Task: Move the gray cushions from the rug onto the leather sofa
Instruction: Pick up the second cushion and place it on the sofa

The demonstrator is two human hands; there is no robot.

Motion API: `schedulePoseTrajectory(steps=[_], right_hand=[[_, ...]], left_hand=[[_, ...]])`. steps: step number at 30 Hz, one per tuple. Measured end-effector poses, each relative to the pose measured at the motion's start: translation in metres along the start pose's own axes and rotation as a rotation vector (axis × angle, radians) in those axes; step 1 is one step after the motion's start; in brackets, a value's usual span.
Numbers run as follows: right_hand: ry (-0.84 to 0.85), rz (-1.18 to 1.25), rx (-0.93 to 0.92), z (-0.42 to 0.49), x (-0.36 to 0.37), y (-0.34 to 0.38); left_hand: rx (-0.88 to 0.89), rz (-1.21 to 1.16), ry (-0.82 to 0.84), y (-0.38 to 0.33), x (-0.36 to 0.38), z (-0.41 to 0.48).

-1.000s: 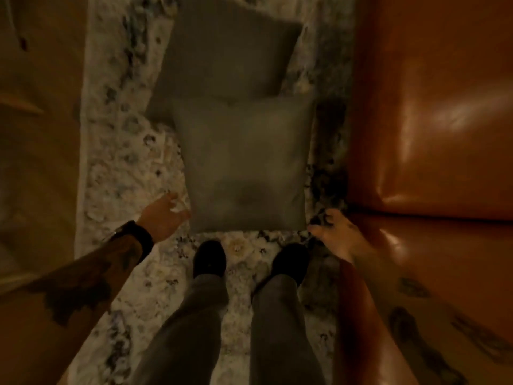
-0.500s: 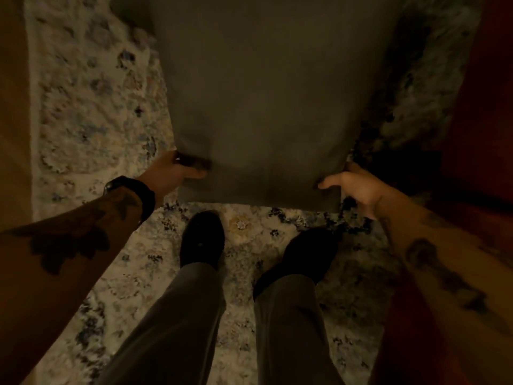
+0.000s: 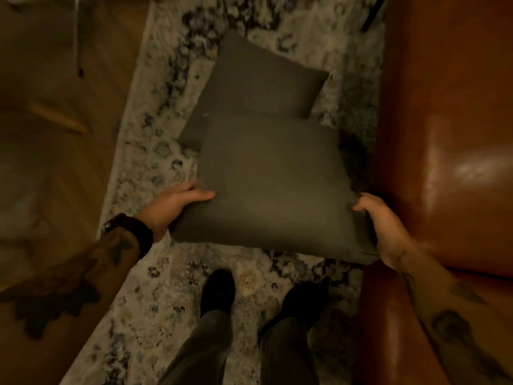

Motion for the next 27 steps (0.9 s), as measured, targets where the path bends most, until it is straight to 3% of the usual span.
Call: schedulePoseTrajectory(steps=[3,11,19,27], right_hand=[[0.043,-0.082,-0.071,-0.033,-0.011,0.051],[-0.05,-0.017,-0.235,-0.15,-0.069,0.16],[-0.319,0.279,-0.388,-0.309,-0.155,0.209],[-0.717,0.424,-0.454,-0.412,-0.243,0.17]], left_hand=[[0.064,-0.061,-0.036,-0.059,-0.011,-0.023],[0.393,-0.111,-0.08,-0.2,-0.039,-0.112],[0.695,0.111,-0.052,-0.321,-0.001,-0.228],[0.938,0.33,0.059,-0.394,0.116,-0.306]])
Point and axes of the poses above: each hand's wrist, its own z-axis towards the middle knuckle, its own x-axis out of the palm, y = z × x, the point moved 2 cm from there along z, towards the middle knuckle, and after that the axes turned 7 degrees about -y, right-handed, at the moved point
